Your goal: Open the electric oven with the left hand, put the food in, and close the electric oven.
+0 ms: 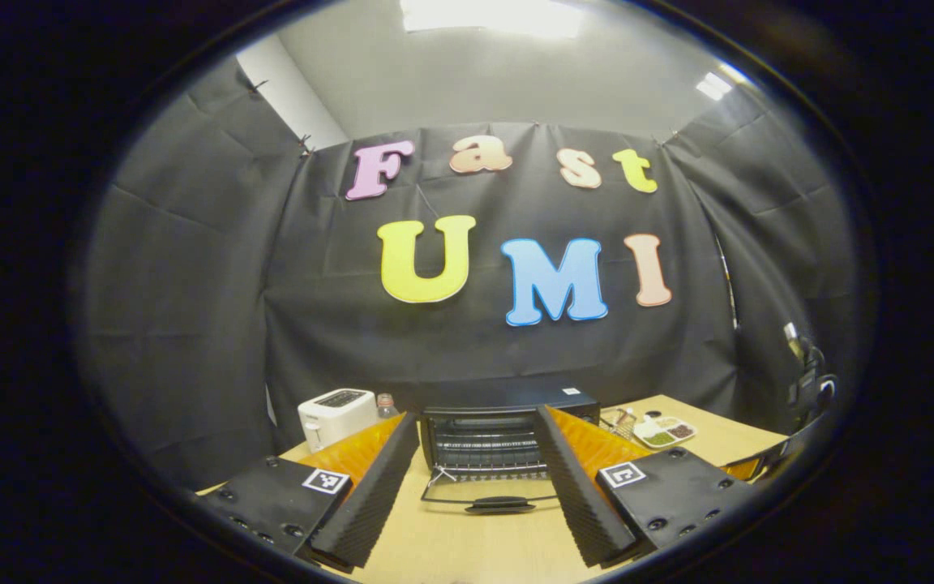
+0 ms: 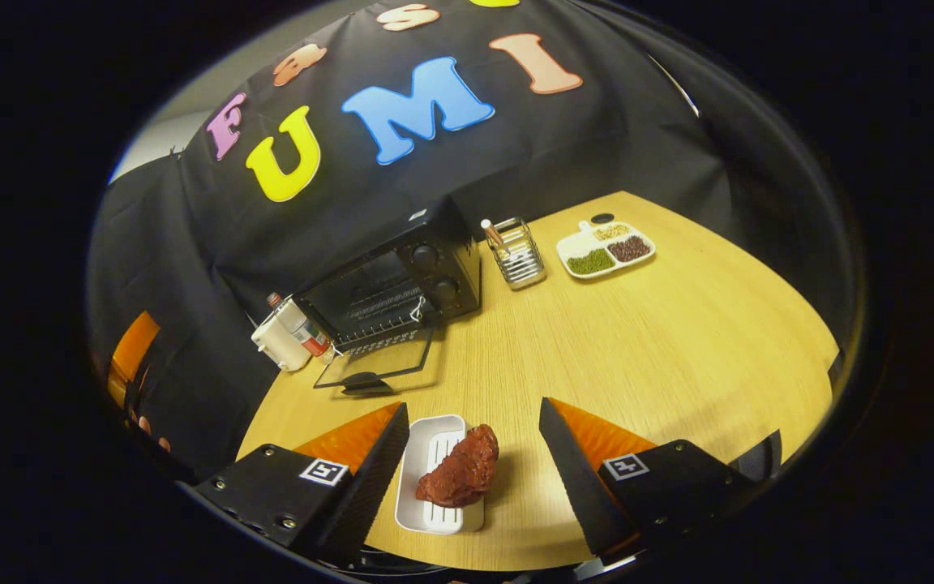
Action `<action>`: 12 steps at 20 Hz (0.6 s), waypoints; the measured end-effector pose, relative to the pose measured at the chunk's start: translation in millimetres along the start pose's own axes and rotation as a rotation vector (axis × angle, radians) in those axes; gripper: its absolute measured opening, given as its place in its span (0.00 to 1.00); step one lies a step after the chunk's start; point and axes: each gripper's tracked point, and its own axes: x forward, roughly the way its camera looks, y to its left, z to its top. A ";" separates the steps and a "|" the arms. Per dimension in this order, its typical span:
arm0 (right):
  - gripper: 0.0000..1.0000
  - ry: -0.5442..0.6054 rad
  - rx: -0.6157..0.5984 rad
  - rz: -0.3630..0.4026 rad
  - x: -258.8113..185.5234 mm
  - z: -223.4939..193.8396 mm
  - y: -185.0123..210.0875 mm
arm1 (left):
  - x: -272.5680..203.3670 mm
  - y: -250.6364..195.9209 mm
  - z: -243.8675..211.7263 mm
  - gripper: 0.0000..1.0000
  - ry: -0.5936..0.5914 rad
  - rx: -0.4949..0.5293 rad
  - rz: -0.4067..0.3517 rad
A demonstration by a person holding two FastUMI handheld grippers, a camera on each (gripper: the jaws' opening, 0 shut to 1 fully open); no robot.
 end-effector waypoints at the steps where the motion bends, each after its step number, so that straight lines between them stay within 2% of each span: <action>1: 0.98 0.022 0.017 0.002 4.2 -7.2 -1.8 | -0.9 1.8 1.1 1.00 -0.002 -0.002 0.007; 7: 0.96 0.142 0.154 0.016 20.3 -39.9 -6.3 | -5.5 18.3 5.5 1.00 -0.007 0.007 0.047; 9: 0.95 0.178 0.210 0.044 22.9 -50.3 0.5 | -5.6 22.7 5.0 1.00 -0.006 0.004 0.055; 11: 0.76 0.188 0.229 0.027 26.8 -53.9 -3.2 | -5.6 26.7 3.9 1.00 -0.002 0.001 0.060; 12: 0.59 0.192 0.238 0.027 26.3 -56.1 -1.8 | -4.9 28.8 4.2 1.00 -0.002 0.001 0.062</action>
